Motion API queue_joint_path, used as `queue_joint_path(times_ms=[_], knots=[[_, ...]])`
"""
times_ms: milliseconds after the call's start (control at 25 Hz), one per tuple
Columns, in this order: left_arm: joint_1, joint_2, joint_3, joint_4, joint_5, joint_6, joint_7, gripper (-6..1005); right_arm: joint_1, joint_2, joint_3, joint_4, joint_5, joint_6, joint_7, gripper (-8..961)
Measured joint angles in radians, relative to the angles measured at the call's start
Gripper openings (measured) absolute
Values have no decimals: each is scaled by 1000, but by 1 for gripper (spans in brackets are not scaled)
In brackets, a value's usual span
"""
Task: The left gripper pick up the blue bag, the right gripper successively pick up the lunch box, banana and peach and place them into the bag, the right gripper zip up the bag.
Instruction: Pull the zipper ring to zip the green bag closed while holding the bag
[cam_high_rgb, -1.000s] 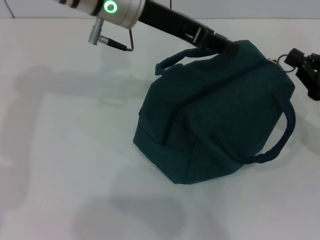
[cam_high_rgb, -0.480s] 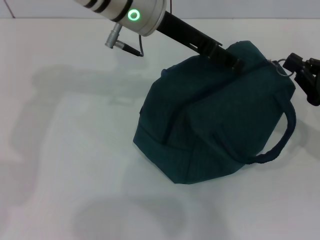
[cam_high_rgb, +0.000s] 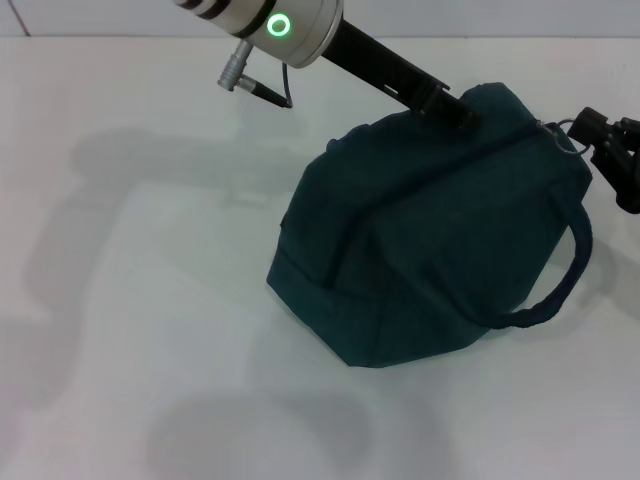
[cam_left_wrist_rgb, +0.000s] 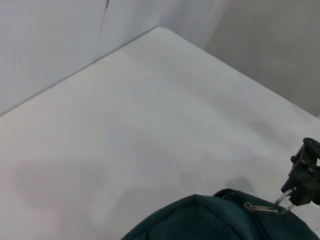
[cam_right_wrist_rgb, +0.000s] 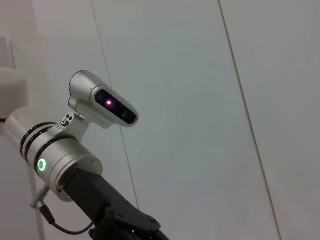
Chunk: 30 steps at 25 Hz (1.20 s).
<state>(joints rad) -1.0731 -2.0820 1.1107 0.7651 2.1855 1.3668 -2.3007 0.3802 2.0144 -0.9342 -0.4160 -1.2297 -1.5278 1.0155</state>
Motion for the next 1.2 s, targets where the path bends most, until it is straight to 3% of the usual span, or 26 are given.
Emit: queue_joint_path(times_ms=[40,160,360,720,1200], knots=[[0,0,0,0,0,-3,0,707,-1,0,1,0,0,0,-1,12],[0,2,0,-1,0,-6,1,460,-1,1,6,1,1,0,-2,12],[-1,2,1,-4,0,-4,1,229,-3,1,11,2,2,0,-3,12],[8,3,25,-1,-1,46,0,176,-12,1,13,2,61,9,-23,12],[10,5,19,5,-5,115,-3,58,-1,1,7,39,70,193,-78,12]])
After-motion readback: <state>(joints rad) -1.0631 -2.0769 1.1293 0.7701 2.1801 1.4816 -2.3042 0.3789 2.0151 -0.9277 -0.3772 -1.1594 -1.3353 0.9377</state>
